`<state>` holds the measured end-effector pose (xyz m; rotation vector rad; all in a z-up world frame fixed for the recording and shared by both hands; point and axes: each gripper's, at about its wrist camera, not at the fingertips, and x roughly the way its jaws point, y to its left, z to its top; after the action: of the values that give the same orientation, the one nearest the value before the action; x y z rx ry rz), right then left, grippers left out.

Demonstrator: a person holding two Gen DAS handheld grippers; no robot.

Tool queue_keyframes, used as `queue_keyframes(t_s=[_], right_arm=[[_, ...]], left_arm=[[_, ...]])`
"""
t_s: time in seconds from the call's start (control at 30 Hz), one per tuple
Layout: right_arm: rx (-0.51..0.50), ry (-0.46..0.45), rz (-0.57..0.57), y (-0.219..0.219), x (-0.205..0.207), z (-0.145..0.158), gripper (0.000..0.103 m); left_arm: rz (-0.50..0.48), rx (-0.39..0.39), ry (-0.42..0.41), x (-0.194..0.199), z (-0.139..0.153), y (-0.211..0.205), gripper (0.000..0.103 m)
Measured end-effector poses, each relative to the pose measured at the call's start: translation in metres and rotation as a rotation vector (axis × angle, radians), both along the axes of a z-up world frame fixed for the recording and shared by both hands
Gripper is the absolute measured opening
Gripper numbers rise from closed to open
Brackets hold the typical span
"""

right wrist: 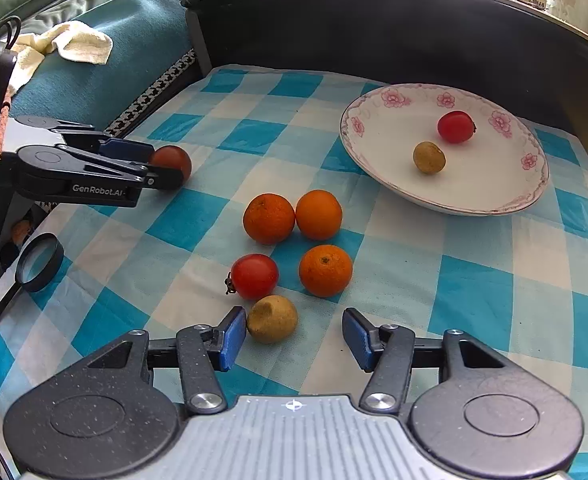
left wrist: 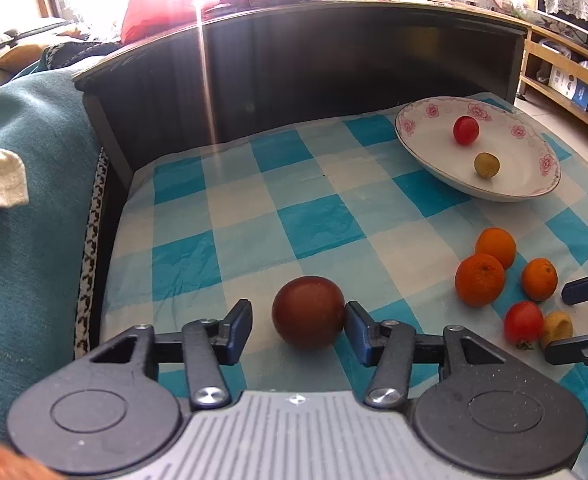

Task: Organize fruits
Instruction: 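Grasp the dark red plum with the left tool while the right tool grasps the yellow-brown fruit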

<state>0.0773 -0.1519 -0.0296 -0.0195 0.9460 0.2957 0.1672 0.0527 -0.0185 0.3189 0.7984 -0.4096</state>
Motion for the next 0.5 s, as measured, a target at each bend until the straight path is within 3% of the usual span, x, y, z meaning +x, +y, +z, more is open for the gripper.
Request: queue_keyframes(t_s=[0.3,0.4,0.5], right_arm=[[0.003,-0.009,-0.002,0.000,0.000,0.000,0.050],[0.006,-0.009,-0.008,0.000,0.000,0.000,0.049],[0.007,-0.011,-0.007,-0.001,0.000,0.001,0.038]], left_arm=[[-0.008,-0.007,0.019,0.012,-0.011,-0.013,0.060],[0.005,-0.024,0.026,0.016,-0.011,-0.017,0.051],[0.009,0.011,0.016,0.016,-0.011,-0.024,0.049]])
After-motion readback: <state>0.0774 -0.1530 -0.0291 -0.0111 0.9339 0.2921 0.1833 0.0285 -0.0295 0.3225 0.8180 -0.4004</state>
